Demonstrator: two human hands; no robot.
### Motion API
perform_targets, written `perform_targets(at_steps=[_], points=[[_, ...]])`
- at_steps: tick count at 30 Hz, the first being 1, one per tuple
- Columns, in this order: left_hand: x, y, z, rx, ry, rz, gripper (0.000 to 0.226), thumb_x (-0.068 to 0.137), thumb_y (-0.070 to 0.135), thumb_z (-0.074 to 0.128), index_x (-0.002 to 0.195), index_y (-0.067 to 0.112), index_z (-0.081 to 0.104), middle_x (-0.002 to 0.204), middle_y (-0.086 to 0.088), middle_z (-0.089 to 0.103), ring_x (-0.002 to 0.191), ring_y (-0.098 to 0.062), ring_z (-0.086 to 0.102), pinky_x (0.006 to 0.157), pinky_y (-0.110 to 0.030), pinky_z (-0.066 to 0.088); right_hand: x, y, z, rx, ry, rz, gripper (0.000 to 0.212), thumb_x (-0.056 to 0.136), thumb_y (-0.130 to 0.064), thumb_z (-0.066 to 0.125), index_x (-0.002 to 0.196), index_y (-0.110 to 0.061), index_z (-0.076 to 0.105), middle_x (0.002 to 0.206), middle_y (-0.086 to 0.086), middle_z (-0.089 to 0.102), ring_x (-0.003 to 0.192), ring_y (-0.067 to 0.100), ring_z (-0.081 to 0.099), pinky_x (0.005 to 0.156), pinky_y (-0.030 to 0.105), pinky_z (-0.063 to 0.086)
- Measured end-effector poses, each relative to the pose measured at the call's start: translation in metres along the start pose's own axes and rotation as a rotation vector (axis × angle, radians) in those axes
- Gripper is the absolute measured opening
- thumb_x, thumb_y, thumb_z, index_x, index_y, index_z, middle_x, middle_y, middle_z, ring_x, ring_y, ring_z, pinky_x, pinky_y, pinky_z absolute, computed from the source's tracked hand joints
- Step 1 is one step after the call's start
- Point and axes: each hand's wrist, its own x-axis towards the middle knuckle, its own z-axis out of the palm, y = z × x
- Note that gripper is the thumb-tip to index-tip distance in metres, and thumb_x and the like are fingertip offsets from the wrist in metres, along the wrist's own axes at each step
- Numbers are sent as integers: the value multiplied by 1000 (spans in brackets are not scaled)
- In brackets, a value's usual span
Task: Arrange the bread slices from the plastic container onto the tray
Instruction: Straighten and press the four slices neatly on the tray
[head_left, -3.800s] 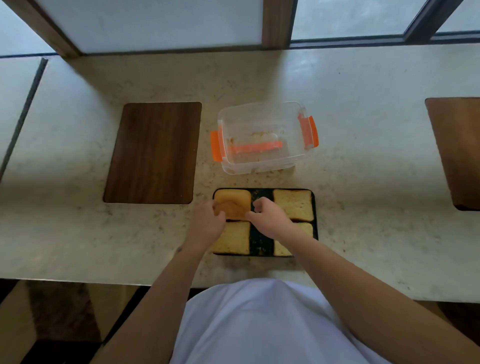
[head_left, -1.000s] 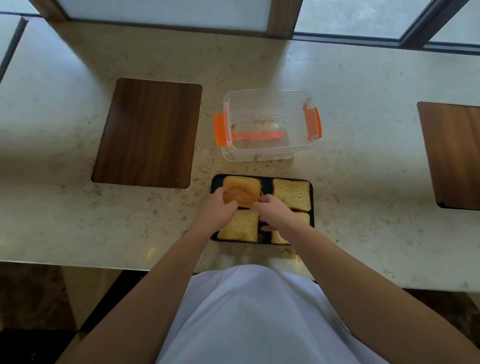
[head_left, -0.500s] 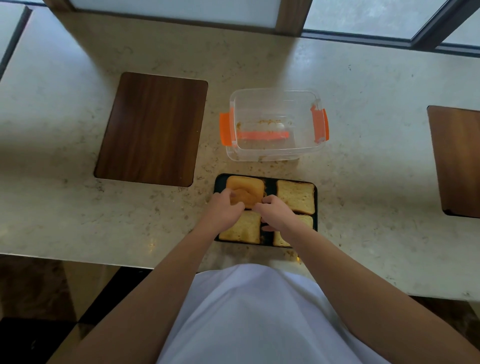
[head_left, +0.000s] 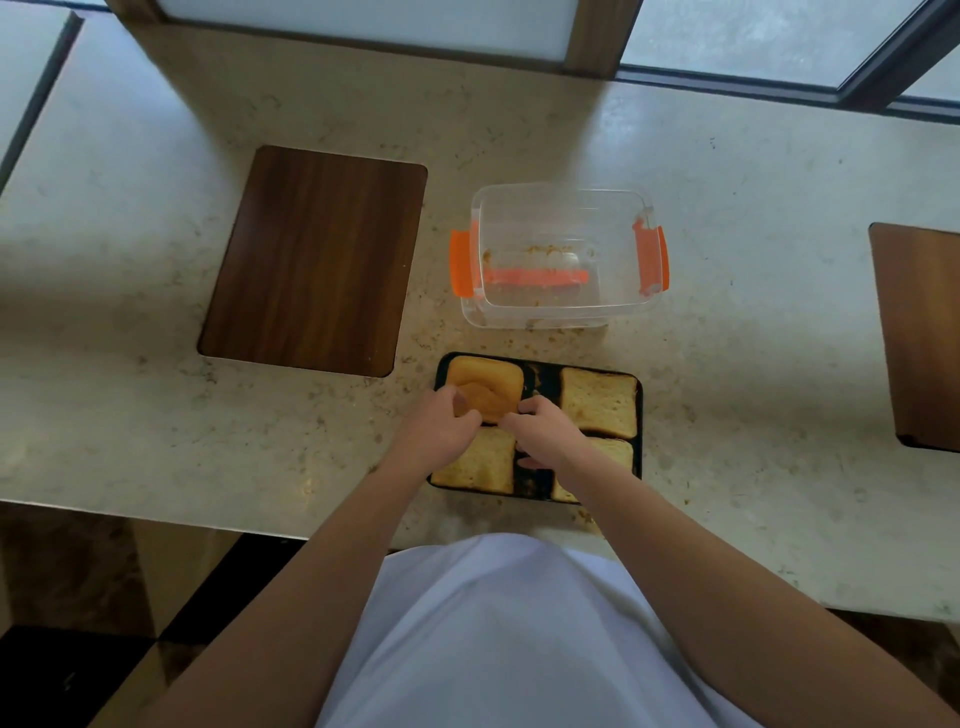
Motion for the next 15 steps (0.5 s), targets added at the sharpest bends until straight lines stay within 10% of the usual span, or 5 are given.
perform_targets(at_steps=[9,15], points=[[-19,32,1,240,214,116,34,90,33,50,116,12,54,119,-9,52,90,-23,53,71,-37,44,-9,18,-32,18,89,-31,55,95,-33,61,144,-17,44,108,-3,60,91,11,61,77,33,59],[-17,75,46,-25,-81,146,52,89,39,54,135,17,51,128,-1,55,98,-12,54,73,-29,46,-17,53,-85,47,287,-32,53,93,-31,62,141,-14,48,130,6,59,108,21,59,93,45,56]])
